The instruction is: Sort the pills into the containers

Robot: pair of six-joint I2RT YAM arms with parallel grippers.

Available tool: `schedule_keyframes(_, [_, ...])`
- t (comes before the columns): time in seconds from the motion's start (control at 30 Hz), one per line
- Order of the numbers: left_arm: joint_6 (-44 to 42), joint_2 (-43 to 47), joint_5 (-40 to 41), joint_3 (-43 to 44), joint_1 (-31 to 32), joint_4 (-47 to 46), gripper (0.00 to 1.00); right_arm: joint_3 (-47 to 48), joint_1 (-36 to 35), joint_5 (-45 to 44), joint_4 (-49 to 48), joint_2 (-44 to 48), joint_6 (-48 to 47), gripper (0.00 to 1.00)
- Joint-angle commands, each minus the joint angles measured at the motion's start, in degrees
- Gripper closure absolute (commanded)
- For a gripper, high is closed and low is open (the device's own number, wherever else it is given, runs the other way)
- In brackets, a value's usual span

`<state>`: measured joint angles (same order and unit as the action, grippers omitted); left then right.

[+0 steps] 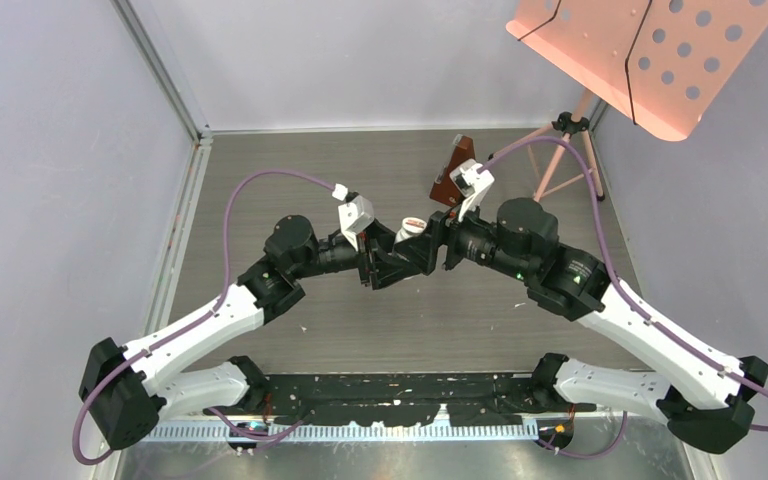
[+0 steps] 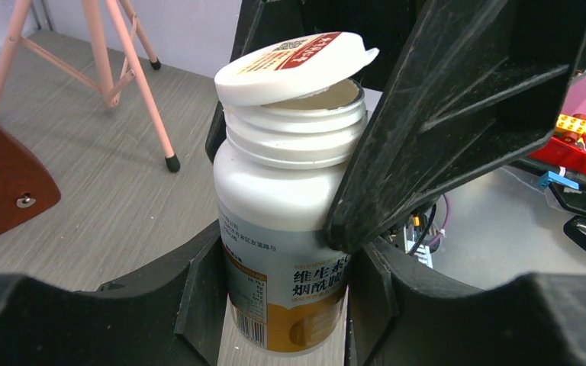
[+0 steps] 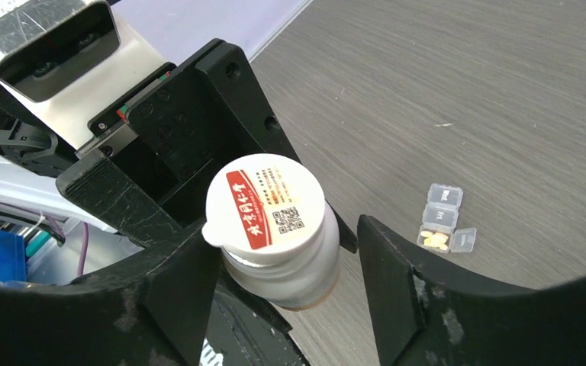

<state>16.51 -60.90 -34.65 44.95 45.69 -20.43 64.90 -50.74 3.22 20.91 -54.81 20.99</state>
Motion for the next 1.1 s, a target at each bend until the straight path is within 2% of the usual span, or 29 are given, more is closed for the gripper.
schedule_keyframes(0.0, [-0.3, 0.5, -0.6, 2.4, 0.0, -2.5, 0.75, 3.0, -0.8, -2.1, 1.5, -2.1, 0.3, 0.33])
schedule_keyframes(0.23, [-1.5, 1.7, 2.6, 1.0, 0.0, -3.2, 0.68, 3.3, -1.0, -2.8, 3.6, -3.5, 1.8, 0.38])
schedule_keyframes(0.3, [-1.8, 1.9, 3.1, 0.5, 0.0, -3.4, 0.66, 3.2, -1.0, -2.9, 3.9, -3.8, 2.8, 0.48])
schedule_keyframes(0.37, [-2.0, 2.0, 3.5, 0.2, -0.1, -3.3, 0.59, 3.0, -1.0, -3.0, 3.8, -3.9, 3.6, 0.59])
schedule_keyframes(0.43, [-2.4, 2.1, 4.9, -0.2, -0.1, -3.3, 0.46, 3.0, -1.0, -4.8, 3.8, -3.8, 4.2, 0.67])
schedule_keyframes(0.53, [-3.3, 3.0, 11.2, -1.9, -0.1, -2.2, 0.13, 3.3, -1.0, -7.6, 5.0, -4.0, 4.5, 0.71])
schedule_keyframes(0.57, [-3.9, 3.4, 13.9, -2.8, -0.1, -1.8, 0.10, 3.5, -1.0, -8.5, 5.5, -4.2, 4.9, 0.72])
schedule_keyframes(0.6, [-4.5, 3.9, 16.3, -3.9, 0.0, -1.4, 0.02, 3.1, -1.0, -10.1, 6.0, -4.3, 4.9, 0.72])
schedule_keyframes(0.8, [-6.5, 9.7, 27.9, -10.9, -0.1, 3.1, 0.01, -2.7, -1.0, -16.4, 4.5, -2.9, 4.6, 0.72])
schedule_keyframes(0.93, [-2.6, 15.9, 42.0, -14.1, -0.1, 7.1, 0.01, -10.7, -1.0, -19.7, -2.0, -1.1, 1.6, 0.71])
schedule_keyframes(1.0, [4.3, 18.5, 54.2, -11.1, -0.5, 18.3, 0.01, -16.6, -1.0, -19.9, -8.2, 0.3, -0.7, 0.70])
schedule_keyframes(1.07, [6.1, 19.2, 60.0, -7.1, -1.6, 28.8, 0.01, -22.0, -1.0, -20.8, -14.6, 1.6, -2.5, 0.70])
